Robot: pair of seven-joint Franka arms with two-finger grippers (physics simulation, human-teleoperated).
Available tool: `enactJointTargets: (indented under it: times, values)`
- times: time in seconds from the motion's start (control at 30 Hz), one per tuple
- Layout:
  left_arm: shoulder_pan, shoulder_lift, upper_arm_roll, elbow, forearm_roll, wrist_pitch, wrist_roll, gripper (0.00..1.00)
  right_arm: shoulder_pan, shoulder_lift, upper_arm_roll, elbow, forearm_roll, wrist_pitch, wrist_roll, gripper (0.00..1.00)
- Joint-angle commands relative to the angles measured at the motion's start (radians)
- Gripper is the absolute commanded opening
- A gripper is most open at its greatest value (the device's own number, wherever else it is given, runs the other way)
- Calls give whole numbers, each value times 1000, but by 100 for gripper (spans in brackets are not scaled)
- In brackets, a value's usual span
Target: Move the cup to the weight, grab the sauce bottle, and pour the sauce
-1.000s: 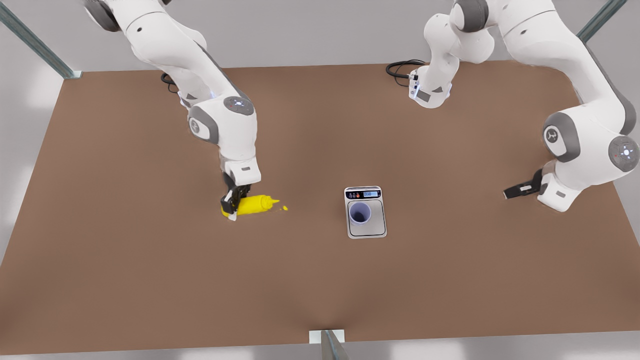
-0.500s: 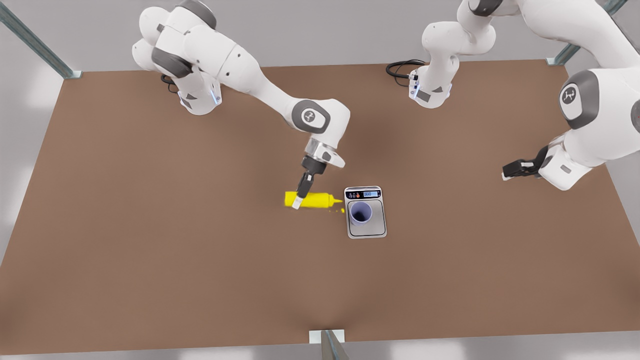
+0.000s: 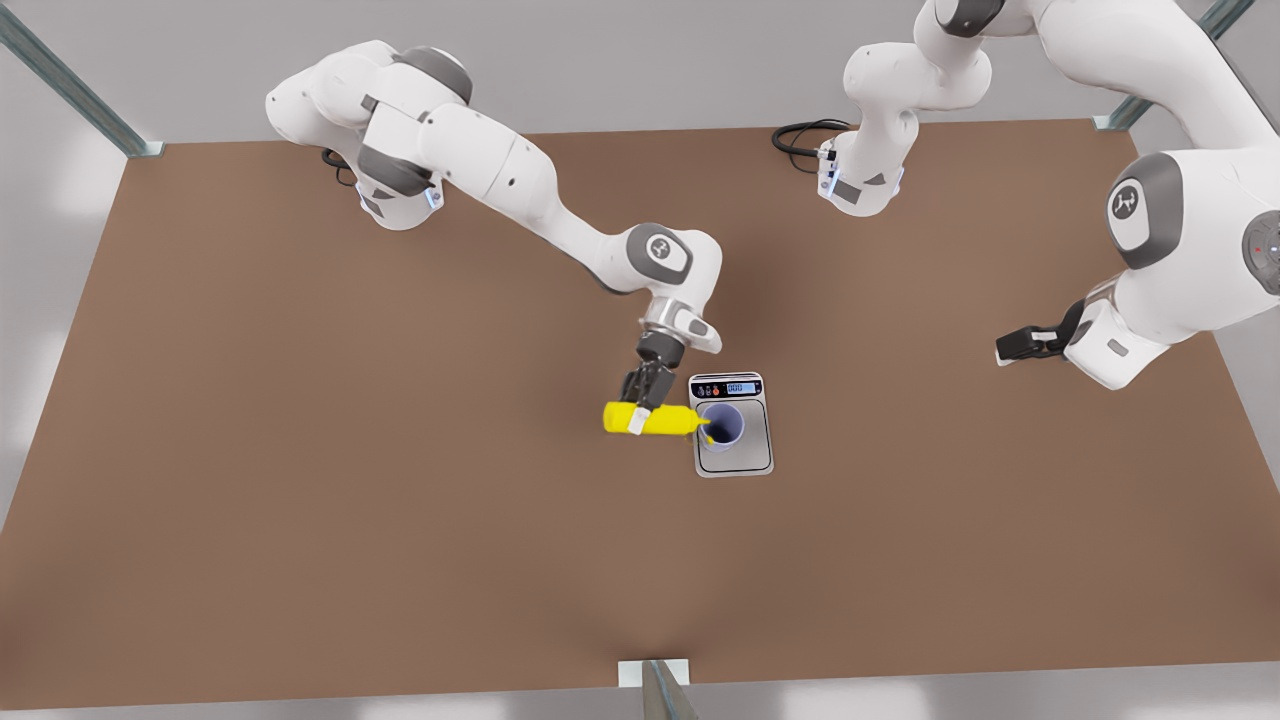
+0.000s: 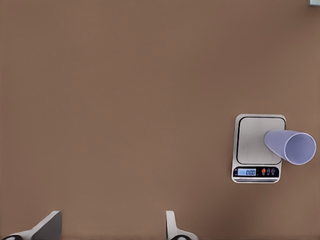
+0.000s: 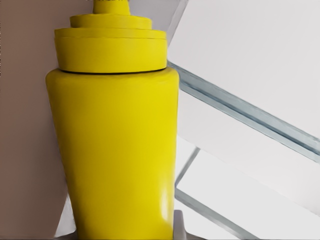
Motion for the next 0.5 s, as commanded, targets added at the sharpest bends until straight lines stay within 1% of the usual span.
enactJointTargets:
  times: [0.0, 0.07, 0.1, 0.13, 0.2, 0.47]
  values:
    - [0, 0, 0, 0, 0, 0, 0, 100, 3, 5, 0, 10, -2, -1, -12, 54]
    - [0, 0, 0, 1, -2, 0, 0, 100, 15, 37, 0, 51, -43, -1, -75, 54]
    - [0, 0, 0, 0, -2, -2, 0, 100, 48, 45, -54, 71, -59, -1, -94, 54]
    - [0, 0, -1, 0, -2, -2, 0, 100, 76, 59, -89, 95, -59, -2, -95, 54]
    - [0, 0, 0, 0, -2, -2, -2, 100, 105, 66, -127, 112, -66, -2, -111, 54]
    - [0, 0, 0, 0, -2, -2, 0, 100, 141, 66, -131, 102, -66, -50, -112, 54]
